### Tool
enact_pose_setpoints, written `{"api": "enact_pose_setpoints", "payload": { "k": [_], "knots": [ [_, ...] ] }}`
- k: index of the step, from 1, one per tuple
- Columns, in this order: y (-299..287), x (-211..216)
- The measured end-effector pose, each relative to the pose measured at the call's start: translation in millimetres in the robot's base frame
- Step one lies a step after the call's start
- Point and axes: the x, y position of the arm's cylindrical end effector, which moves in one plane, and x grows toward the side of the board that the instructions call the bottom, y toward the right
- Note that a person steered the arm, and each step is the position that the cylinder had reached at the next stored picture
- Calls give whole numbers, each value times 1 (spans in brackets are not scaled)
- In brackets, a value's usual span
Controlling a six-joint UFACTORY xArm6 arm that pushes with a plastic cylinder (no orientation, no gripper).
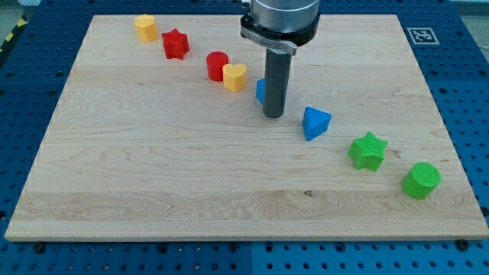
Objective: Move the blue cube to the top center
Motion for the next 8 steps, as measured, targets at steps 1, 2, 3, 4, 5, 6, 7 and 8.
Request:
{"api": "enact_pose_setpoints", "payload": {
  "k": [1, 2, 3, 4, 5, 6, 7, 8],
  "knots": [
    [0, -24],
    [0, -49],
    [0, -70],
    [0, -84],
    [-3, -84],
    [-30, -75],
    [-39, -71],
    [-39, -75]
  ]
}}
